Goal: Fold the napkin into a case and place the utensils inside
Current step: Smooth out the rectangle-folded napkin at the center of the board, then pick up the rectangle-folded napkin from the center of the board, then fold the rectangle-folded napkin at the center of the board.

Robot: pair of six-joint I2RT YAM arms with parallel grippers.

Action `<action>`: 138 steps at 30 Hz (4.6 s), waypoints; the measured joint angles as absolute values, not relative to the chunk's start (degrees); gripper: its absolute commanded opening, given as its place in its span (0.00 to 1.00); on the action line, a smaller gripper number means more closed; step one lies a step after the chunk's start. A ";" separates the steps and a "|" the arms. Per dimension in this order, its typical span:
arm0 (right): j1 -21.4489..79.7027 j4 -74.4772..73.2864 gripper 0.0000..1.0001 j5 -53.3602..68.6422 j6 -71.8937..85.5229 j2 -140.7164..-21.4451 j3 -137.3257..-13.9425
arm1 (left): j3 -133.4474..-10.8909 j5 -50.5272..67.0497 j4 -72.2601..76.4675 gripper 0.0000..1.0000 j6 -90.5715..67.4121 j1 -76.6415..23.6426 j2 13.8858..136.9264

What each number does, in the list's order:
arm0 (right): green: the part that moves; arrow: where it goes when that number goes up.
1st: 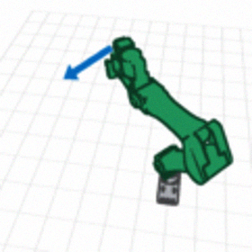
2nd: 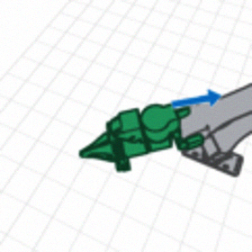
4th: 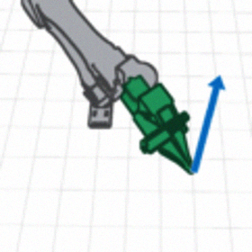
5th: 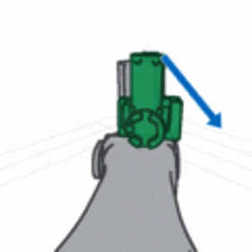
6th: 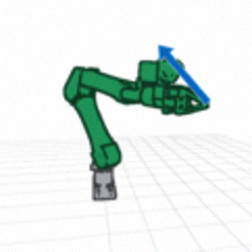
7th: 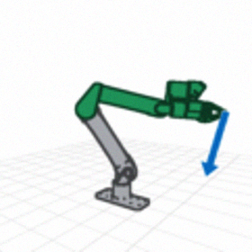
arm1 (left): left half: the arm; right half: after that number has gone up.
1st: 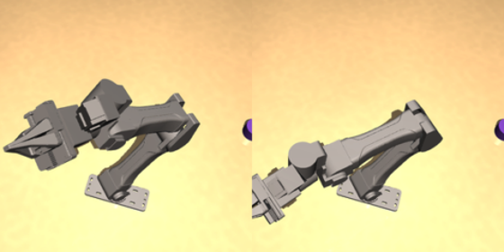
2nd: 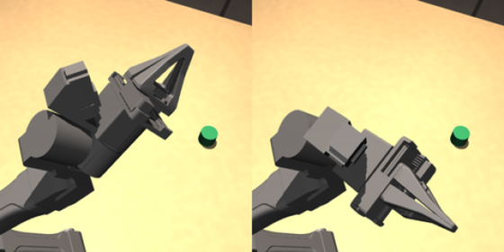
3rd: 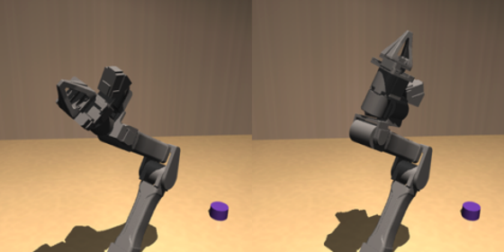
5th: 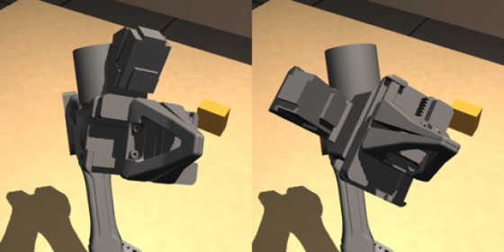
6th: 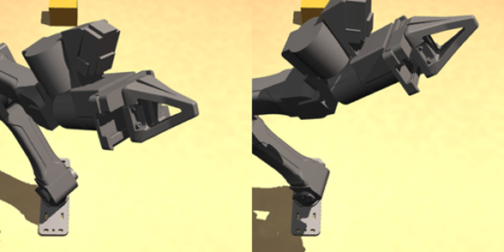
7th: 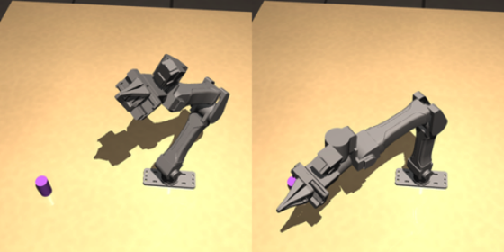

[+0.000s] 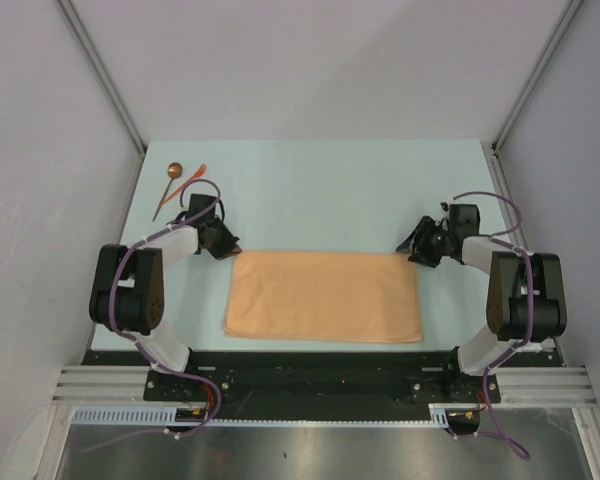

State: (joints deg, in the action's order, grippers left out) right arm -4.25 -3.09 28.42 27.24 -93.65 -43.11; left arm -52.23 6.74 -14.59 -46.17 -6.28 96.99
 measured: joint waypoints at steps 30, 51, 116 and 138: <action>7.29 -27.55 0.47 1.08 23.33 -80.29 -44.27 | -52.77 -9.43 -29.58 0.14 -37.63 -23.03 81.87; 18.61 -41.93 0.53 -8.73 33.47 -79.05 -44.05 | -49.39 7.92 -23.07 0.13 -35.90 -24.93 76.82; 52.07 -31.20 0.00 -6.28 36.99 -98.37 -70.65 | -40.95 10.02 -22.92 0.15 -38.11 -22.11 64.82; 53.71 -26.59 0.00 0.54 42.46 -106.50 -74.94 | -34.24 7.84 -18.74 0.14 -39.09 -21.71 69.45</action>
State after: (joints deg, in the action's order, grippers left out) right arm 53.71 -26.59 0.54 42.46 -106.50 -74.94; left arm -34.24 7.84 -18.74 -39.09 -21.71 69.45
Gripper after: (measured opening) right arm 0.020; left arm 0.136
